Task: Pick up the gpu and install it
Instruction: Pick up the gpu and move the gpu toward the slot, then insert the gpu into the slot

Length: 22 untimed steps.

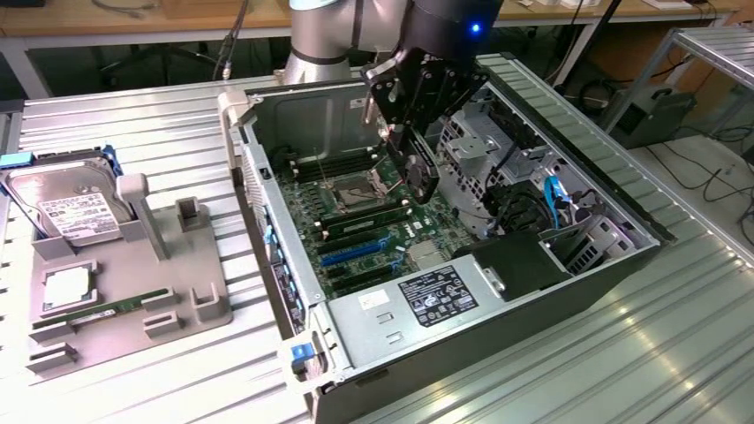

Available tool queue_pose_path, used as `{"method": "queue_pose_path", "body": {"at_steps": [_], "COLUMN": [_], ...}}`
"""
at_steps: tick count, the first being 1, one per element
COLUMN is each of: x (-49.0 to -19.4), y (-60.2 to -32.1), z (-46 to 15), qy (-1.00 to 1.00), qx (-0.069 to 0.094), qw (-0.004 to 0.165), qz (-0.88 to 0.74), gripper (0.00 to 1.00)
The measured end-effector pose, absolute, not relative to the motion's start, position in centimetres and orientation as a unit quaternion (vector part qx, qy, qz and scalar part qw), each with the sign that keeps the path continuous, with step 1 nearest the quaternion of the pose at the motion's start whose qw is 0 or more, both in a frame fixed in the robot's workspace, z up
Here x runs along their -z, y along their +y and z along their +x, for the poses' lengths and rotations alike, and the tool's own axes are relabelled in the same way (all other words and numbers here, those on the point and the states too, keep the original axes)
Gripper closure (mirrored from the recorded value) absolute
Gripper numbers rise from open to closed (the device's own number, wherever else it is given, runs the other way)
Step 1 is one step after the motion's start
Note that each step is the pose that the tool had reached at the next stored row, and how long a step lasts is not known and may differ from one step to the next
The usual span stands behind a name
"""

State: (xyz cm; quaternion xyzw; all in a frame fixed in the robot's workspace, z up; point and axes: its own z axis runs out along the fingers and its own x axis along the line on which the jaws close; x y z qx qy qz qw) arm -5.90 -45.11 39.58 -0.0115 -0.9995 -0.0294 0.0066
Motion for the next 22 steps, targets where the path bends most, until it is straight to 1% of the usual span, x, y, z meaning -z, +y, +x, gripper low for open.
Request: {"method": "queue_pose_path", "body": {"at_steps": [10, 12, 22], "x": [-39.57, -39.56, -39.48], "y": [-45.11, -45.1, -45.11], "z": [-5.9, -5.92, -5.93], "qy": [-0.999, -1.0, -0.992], "qx": [0.029, 0.029, 0.029], "qw": [0.007, 0.003, 0.007], "qz": [-0.012, -0.008, 0.12], "gripper": [0.74, 0.74, 0.74]}}
